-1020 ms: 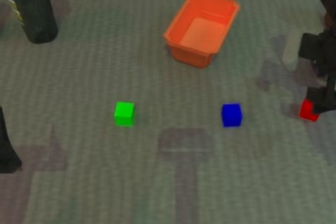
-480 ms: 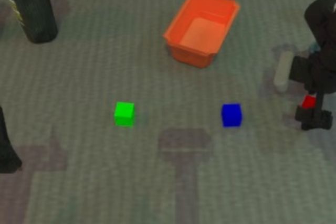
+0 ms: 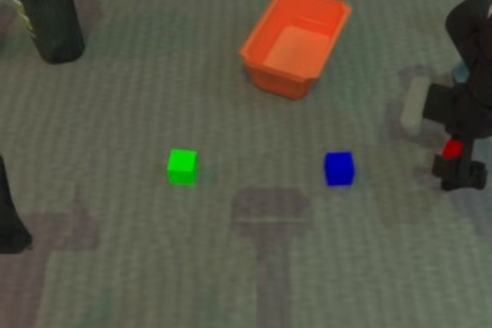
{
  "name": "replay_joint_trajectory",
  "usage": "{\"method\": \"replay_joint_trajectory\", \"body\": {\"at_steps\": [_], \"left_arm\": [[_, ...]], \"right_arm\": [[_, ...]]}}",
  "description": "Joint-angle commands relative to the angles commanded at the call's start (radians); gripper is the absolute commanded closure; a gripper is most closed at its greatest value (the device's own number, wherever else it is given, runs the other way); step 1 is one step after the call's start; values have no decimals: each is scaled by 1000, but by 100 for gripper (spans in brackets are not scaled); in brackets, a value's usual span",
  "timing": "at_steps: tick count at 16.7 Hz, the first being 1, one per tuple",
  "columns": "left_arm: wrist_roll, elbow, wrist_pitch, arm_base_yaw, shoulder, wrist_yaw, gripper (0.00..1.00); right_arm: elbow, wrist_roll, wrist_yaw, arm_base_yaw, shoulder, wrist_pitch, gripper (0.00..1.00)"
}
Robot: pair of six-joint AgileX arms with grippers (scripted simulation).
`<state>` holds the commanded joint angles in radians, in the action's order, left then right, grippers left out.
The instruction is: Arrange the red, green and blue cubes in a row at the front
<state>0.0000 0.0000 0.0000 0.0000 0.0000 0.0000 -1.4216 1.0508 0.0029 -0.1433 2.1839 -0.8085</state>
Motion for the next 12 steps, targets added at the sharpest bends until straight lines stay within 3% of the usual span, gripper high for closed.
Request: {"method": "replay_joint_trajectory", "body": {"at_steps": [7,12], "left_arm": [[0,0,0,0,0,0,0],[0,0,0,0,0,0,0]], "right_arm": [[0,0,0,0,0,0,98],[0,0,0,0,0,0,100]]}}
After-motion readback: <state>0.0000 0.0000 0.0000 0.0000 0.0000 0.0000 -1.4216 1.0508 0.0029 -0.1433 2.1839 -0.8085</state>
